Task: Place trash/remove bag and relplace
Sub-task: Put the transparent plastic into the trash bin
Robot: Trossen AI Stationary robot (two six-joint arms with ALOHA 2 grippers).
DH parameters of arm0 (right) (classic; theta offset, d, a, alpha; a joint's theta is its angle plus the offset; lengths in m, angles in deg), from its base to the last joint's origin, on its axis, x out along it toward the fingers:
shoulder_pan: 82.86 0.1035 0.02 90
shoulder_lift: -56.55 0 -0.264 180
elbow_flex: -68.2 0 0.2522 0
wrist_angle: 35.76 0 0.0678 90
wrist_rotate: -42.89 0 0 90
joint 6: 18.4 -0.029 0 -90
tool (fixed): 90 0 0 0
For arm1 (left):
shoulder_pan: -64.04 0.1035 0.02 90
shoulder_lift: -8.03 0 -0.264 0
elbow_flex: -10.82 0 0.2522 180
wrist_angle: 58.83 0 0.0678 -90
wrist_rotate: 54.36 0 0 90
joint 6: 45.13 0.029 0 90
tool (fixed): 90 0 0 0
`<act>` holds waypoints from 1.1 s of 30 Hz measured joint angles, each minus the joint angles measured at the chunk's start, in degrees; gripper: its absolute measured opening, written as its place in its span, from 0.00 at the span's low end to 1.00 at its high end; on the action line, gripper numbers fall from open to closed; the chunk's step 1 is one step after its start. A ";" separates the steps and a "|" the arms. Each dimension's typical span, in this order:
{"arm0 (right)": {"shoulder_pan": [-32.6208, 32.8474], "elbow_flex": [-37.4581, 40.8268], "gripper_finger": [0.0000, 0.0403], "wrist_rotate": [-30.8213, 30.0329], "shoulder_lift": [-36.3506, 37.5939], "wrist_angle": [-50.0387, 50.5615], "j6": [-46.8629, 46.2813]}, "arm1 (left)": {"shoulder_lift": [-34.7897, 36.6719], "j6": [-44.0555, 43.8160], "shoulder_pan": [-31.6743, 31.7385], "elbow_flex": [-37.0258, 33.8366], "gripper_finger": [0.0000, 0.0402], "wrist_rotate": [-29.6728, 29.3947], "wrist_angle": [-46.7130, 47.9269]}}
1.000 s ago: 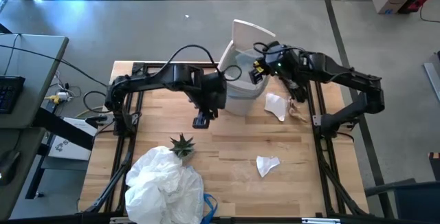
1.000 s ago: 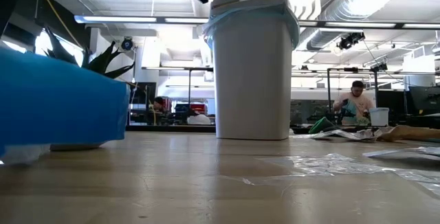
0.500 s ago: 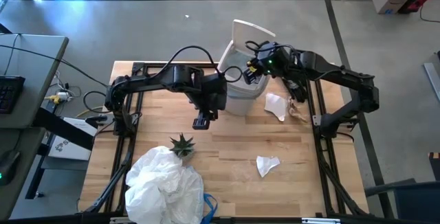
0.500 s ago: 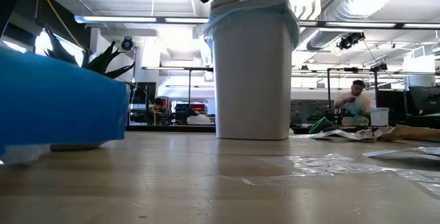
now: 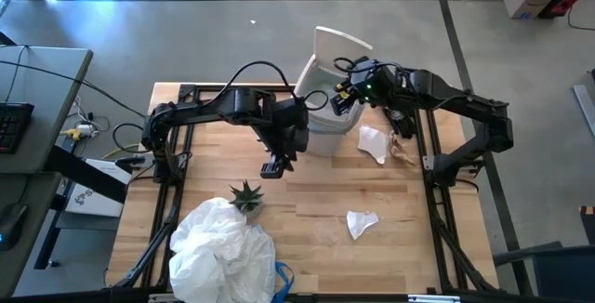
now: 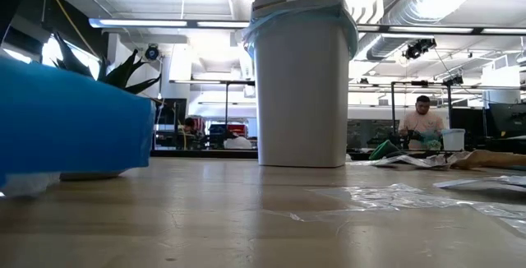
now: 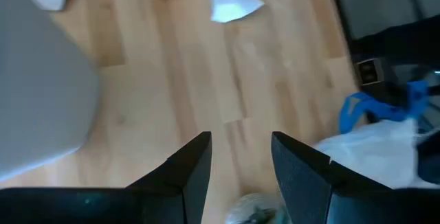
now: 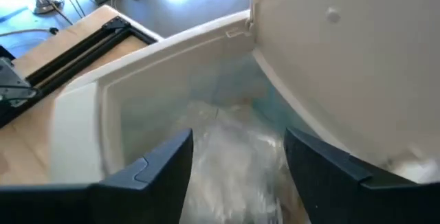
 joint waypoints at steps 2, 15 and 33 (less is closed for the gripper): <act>1.66 -2.56 0.53 0.05 0.00 4.25 -1.29 | 0.00 0.06 -0.30 0.00 0.34 0.63 0.01; 26.24 -15.62 0.51 -1.52 0.09 27.07 -19.77 | -5.02 0.61 -3.42 -12.61 0.34 2.84 -5.64; 45.84 -10.16 0.51 -4.12 -1.06 28.48 -44.45 | -9.19 2.11 -11.61 -17.51 0.34 7.65 -31.15</act>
